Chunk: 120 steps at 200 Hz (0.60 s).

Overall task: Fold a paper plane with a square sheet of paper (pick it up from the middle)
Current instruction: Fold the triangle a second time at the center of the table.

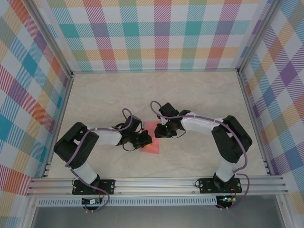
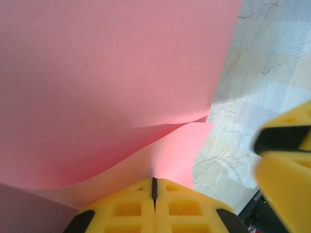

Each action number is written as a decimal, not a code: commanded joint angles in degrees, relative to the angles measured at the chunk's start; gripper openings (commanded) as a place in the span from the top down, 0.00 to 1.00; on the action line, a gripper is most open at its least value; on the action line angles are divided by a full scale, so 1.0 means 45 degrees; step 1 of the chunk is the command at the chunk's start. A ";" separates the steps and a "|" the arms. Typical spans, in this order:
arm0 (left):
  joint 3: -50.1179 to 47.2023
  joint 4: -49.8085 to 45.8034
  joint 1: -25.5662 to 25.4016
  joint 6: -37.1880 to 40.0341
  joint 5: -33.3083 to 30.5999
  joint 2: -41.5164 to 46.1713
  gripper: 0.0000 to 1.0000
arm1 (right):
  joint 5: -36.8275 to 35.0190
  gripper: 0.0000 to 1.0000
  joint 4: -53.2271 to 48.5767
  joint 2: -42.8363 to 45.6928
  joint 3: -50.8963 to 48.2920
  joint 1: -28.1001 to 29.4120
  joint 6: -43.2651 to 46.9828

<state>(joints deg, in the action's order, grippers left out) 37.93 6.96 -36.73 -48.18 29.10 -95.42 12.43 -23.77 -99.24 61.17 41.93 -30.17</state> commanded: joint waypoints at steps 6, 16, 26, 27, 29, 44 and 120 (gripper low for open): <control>-0.0129 -0.1379 -0.0217 0.0187 -0.0823 -0.0393 0.95 | 0.0325 0.78 -0.0139 0.0447 -0.0042 -0.0081 -0.0397; -0.0130 -0.1348 -0.0217 0.0172 -0.0803 -0.0436 0.95 | 0.0704 0.81 0.0118 0.0398 -0.0210 -0.0062 -0.0478; -0.0129 -0.1332 -0.0216 0.0161 -0.0784 -0.0461 0.96 | 0.1056 0.85 0.0313 0.0316 -0.0337 -0.0040 -0.0621; -0.0129 -0.1342 -0.0216 0.0161 -0.0784 -0.0469 0.96 | 0.1081 0.85 0.0327 0.0316 -0.0344 -0.0031 -0.0630; -0.0129 -0.1349 -0.0221 0.0161 -0.0798 -0.0464 0.96 | 0.1153 0.86 0.0366 0.0301 -0.0363 -0.0024 -0.0656; -0.0129 -0.1389 -0.0236 0.0172 -0.0836 -0.0476 0.96 | 0.1598 0.91 0.0626 0.0274 -0.0546 0.0036 -0.0866; -0.0206 -0.1463 -0.0234 0.0162 -0.0972 -0.0495 1.00 | 0.2622 0.99 0.1468 0.0020 -0.1384 0.0941 -0.1662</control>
<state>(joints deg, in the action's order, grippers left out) 38.11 6.50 -36.80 -48.18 28.99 -95.44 21.61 -19.11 -97.89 55.81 44.75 -35.88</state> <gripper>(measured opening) 0.041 0.048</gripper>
